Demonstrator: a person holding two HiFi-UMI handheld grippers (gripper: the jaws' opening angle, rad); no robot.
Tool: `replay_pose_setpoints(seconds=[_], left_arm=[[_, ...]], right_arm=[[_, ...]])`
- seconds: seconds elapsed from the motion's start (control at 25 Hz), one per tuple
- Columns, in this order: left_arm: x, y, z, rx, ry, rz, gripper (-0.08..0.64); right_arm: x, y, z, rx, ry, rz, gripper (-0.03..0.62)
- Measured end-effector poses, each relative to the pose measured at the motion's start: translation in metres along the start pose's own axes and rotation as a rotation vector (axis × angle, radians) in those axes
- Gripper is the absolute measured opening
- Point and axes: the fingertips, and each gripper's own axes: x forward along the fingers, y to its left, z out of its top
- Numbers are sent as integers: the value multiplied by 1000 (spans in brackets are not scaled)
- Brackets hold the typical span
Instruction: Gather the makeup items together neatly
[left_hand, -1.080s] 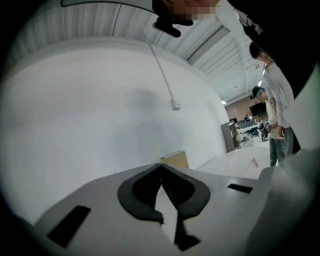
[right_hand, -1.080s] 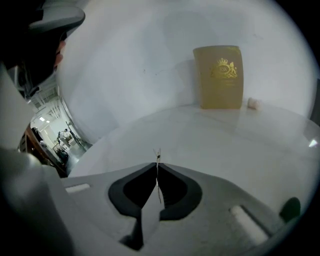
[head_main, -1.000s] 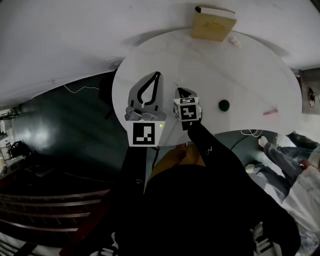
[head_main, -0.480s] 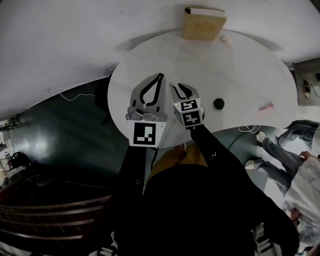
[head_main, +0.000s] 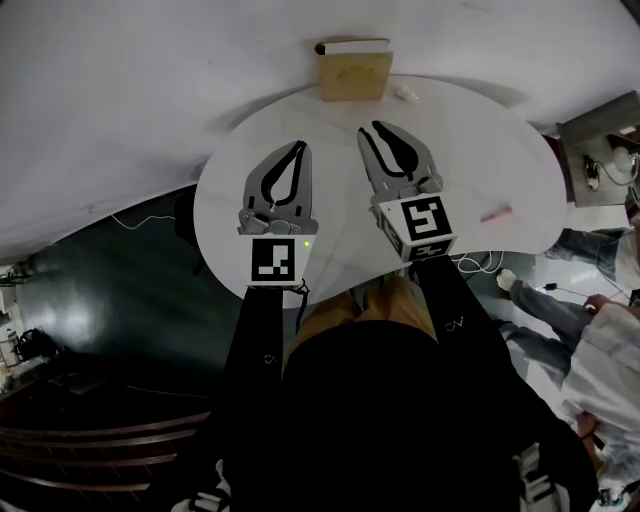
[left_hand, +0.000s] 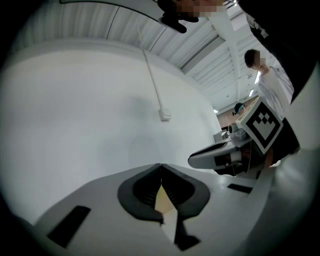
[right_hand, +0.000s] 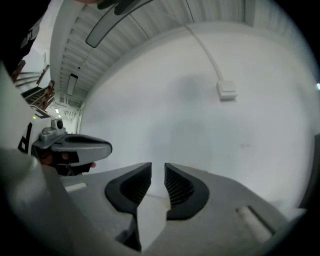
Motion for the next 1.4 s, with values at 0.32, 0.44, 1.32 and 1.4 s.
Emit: replay_pose_setpoints(seconds=[0.32,0.44,1.32,1.4], left_arm=[[32,-23,17,27,-28,19,9],[50,-30,23,24,-35,20,9],[162,-26,-27,-119,17,127,9],[163,-28,-33,-117,33,124,9]], right_arm=[[-20,-48,-6,-23,67,-34,75],[-12,-70,-22,-72,121,-6,75],[112,-235,-278,-348,821,280,178],[117,-238,-287,-341,844,292,178]])
